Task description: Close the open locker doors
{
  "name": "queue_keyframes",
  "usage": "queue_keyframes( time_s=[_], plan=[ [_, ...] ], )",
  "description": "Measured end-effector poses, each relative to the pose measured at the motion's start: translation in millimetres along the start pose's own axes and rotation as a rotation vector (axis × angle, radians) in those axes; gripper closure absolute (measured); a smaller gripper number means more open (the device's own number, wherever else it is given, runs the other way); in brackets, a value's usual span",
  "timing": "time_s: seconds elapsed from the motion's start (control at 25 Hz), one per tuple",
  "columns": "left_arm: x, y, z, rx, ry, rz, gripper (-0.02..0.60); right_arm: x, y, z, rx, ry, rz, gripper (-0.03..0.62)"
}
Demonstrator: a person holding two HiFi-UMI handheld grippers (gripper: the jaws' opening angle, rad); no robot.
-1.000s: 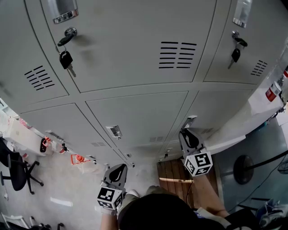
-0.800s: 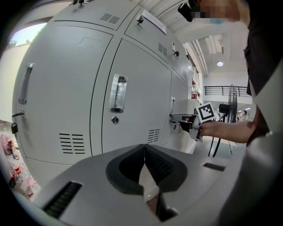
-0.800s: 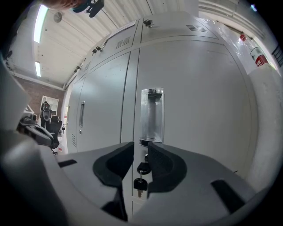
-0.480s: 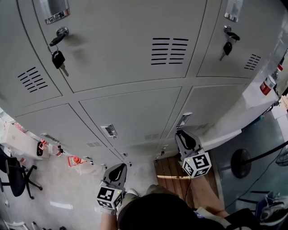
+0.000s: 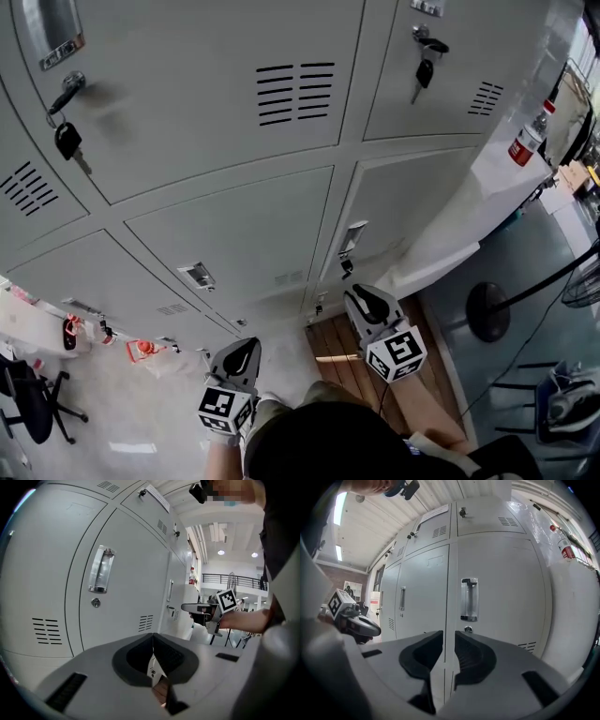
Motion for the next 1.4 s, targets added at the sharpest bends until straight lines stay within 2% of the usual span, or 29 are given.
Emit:
queue_keyframes(
  time_s=[0.76, 1.4],
  plan=[
    [2.0, -69.3, 37.5, 0.287, 0.025, 0.065, 0.572, 24.0, 46.7, -80.8, 0.076, 0.046, 0.040, 0.510],
    [3.6, -107.8, 48.1, 0.433, 0.034, 0.096, 0.572, 39.5, 50.2, -130.5, 0.174, 0.039, 0.077, 0.510]
  ],
)
Point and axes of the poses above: the fingertips, and each gripper's own axes: z forward along the fingers, y to its left, x out of its underside, the point moved 1 cm from there along -z, backward along the fingers, and after that the axes turned 7 degrees about -x, right-handed, at the moved point
